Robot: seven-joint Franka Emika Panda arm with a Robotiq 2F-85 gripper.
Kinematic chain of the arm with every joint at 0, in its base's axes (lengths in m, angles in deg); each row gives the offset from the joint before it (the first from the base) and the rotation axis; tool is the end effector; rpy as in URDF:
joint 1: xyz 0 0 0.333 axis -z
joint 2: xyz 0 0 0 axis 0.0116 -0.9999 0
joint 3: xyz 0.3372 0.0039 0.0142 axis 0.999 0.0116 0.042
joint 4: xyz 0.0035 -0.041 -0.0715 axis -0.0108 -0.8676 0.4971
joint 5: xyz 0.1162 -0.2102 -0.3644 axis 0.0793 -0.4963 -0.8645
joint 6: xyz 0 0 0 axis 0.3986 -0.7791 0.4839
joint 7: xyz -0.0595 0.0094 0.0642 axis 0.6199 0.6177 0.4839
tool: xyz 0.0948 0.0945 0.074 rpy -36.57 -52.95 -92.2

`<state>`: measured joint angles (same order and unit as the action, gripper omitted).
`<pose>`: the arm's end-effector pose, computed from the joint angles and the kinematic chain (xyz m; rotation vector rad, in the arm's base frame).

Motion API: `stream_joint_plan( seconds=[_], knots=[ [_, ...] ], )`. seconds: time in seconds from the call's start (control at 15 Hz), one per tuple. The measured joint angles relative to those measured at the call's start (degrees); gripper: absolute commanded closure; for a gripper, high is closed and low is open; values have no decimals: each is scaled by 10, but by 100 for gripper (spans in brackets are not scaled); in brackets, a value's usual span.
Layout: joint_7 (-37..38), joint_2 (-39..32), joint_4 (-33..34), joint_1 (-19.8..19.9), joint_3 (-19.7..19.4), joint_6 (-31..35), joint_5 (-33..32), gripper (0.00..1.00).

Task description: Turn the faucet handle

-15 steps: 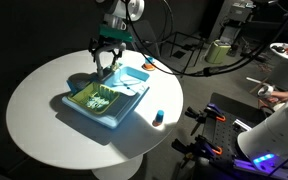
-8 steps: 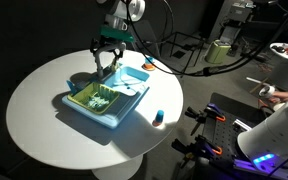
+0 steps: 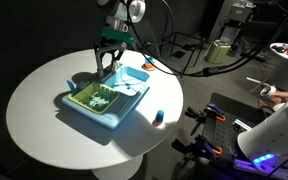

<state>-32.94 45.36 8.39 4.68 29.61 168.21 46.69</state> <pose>0.7850 -0.0245 0.2234 -2.6390 0.9814 0.1082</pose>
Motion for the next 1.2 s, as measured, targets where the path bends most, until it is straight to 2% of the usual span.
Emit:
stream_joint_plan(
  seconds=[0.07, 0.2, 0.27, 0.33, 0.47, 0.53, 1.2],
  knots=[
    [0, 0, 0, 0, 0, 0, 3, 81],
    [0, 1, 2, 0, 0, 0, 10, 85],
    [0, 1, 2, 0, 0, 0, 13, 89],
    [0, 2, 3, 0, 0, 0, 16, 88],
    [0, 2, 3, 0, 0, 0, 17, 93],
    [0, 2, 3, 0, 0, 0, 18, 98],
    [-2, 2, 2, -1, 0, 3, 19, 98]
  ],
)
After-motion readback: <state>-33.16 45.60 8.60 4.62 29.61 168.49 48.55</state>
